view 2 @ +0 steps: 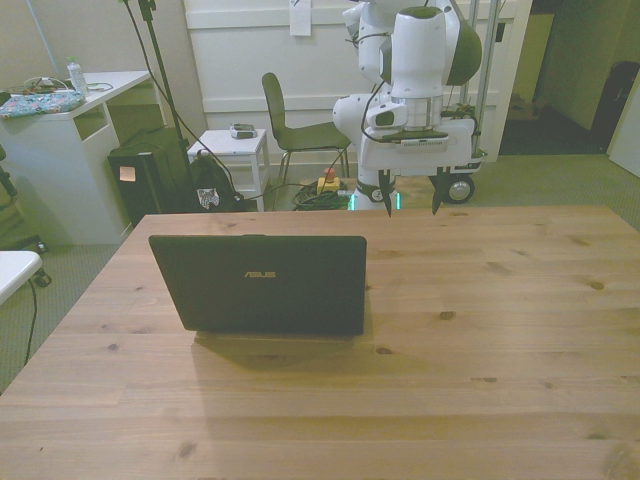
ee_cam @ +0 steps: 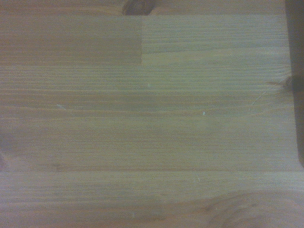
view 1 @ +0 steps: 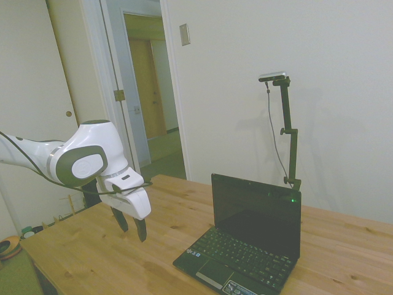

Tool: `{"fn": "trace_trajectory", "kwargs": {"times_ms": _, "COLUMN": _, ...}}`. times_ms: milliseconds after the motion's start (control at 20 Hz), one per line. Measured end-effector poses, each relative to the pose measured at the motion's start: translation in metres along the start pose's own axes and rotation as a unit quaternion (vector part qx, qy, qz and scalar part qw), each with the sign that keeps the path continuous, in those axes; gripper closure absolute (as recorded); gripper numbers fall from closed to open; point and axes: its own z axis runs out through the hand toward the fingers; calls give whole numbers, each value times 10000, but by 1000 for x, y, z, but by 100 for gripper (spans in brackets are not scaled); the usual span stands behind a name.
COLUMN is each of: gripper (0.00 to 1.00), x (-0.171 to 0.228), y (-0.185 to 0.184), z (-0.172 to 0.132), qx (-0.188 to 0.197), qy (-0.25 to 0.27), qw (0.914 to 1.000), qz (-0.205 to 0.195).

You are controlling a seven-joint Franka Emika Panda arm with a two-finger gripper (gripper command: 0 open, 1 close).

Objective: Close the laptop

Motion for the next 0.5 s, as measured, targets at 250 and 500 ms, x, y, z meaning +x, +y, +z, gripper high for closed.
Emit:
{"fn": "trace_trajectory", "kwargs": {"times_ms": 250, "gripper": 0, "x": 5, "y": -9, "z": -12, "qx": -17, "qy": 289, "qw": 9995, "qz": -111}}
{"fn": "trace_trajectory", "kwargs": {"times_ms": 500, "gripper": 0, "x": 37, "y": -28, "z": -47, "qx": 55, "qy": 769, "qw": 9970, "qz": 65}}
